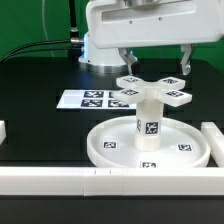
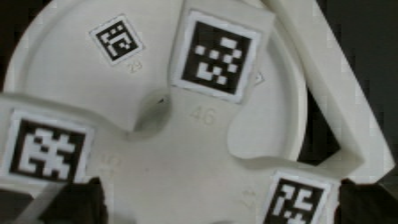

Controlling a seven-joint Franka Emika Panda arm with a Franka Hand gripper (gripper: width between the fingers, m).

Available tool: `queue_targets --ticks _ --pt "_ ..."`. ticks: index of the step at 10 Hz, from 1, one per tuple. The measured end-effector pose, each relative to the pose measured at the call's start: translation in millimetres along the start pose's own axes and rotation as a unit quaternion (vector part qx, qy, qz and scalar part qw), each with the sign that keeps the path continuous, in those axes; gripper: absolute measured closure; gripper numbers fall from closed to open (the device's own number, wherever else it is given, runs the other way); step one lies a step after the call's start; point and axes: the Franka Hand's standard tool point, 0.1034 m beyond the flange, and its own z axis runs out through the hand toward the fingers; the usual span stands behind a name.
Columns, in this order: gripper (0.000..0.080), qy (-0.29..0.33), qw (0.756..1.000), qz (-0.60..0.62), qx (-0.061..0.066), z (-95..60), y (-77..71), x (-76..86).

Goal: Assemble round table

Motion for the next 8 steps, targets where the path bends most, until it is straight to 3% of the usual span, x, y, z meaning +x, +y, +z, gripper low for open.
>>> queue_targets --ticks 1,3,8 --pt "0.0151 0.002 0.999 -0.049 -0.013 -0.2 -1.2 -0.9" --pt "0.0151 0.005 0.992 -0.121 -0.02 -1.2 -7.5 -4.4" --pt "0.0151 0.007 0.96 -0.279 -0.024 0.5 -6.2 -3.7"
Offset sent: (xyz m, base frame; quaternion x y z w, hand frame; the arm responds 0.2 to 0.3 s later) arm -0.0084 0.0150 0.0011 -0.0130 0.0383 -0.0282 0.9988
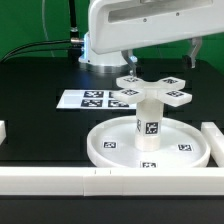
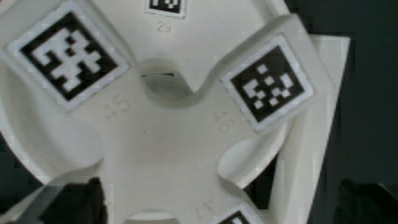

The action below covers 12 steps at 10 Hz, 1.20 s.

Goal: Assemble round table

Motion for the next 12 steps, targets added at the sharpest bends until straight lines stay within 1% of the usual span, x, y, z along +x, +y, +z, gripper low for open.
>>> queue_targets --ticks 1,3,4,5,7,8,9,12 --pt "0.0151 0.004 0.996 -0.091 -0.011 -0.1 2.4 1.4" --pt "0.0151 0.001 0.976 -0.218 -0.024 3.2 1.8 0.1" --pt "0.0151 -0.003 0.966 -0.257 -0.031 2.1 1.9 0.5" --pt "0.0151 -0.003 0.961 -0.274 -0.031 2.4 3.1 0.3" --pt "0.0151 -0.006 0.939 -0.341 -0.031 2.4 5.3 0.1" --pt "0.0151 -0.006 0.923 -0.382 -0.035 2.2 6.8 0.7" --pt "0.0151 -0.002 0.894 -0.446 -0.05 2.6 10.5 2.7" --pt "0.0151 -0.012 0.82 -0.569 -0.064 4.4 13.8 2.3"
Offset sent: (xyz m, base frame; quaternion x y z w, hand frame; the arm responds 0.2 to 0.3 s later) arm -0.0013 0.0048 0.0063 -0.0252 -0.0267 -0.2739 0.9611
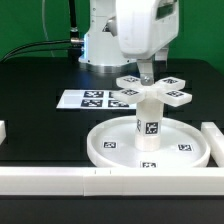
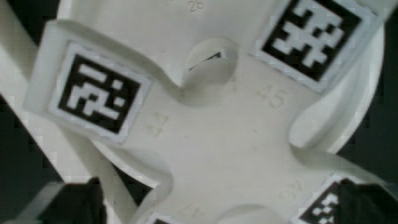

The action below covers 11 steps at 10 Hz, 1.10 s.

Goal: Assemble round table

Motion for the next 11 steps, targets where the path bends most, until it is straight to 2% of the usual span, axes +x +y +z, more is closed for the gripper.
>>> queue_targets --ticks 4,5,8,11 --pt "0.0151 -0.011 0.997 -0.083 0.0 1.1 0.7 -6.7" --pt "0.0151 -0.009 0.996 -0.086 -0.011 7.8 -4.0 -5.5" --pt "0.0151 -0.012 0.997 -0.079 -0.001 20.1 -11.7 -7.8" --pt "0.0151 -0.014 0.997 -0.072 0.003 24.4 -13.3 -9.3"
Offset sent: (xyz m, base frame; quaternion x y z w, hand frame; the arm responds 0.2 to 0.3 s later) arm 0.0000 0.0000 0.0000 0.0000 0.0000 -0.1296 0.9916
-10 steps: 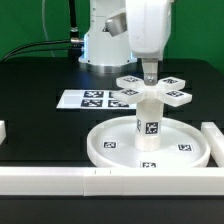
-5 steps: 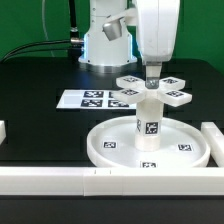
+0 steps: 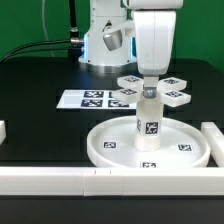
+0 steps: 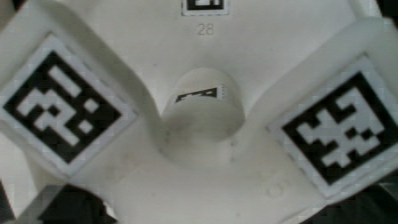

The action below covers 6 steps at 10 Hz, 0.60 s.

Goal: Assemble round table

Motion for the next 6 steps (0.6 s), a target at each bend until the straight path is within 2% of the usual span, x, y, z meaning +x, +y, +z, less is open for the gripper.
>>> queue_targets --ticks 3,4,6 --pt "0.0177 0.0 1.0 0.003 0.001 0.5 -0.3 -0.2" --pt "0.0355 0.0 1.0 0.003 0.0 0.2 0.1 -0.7" --pt "0.0356 0.0 1.0 0.02 0.0 0.2 0.2 -1.2"
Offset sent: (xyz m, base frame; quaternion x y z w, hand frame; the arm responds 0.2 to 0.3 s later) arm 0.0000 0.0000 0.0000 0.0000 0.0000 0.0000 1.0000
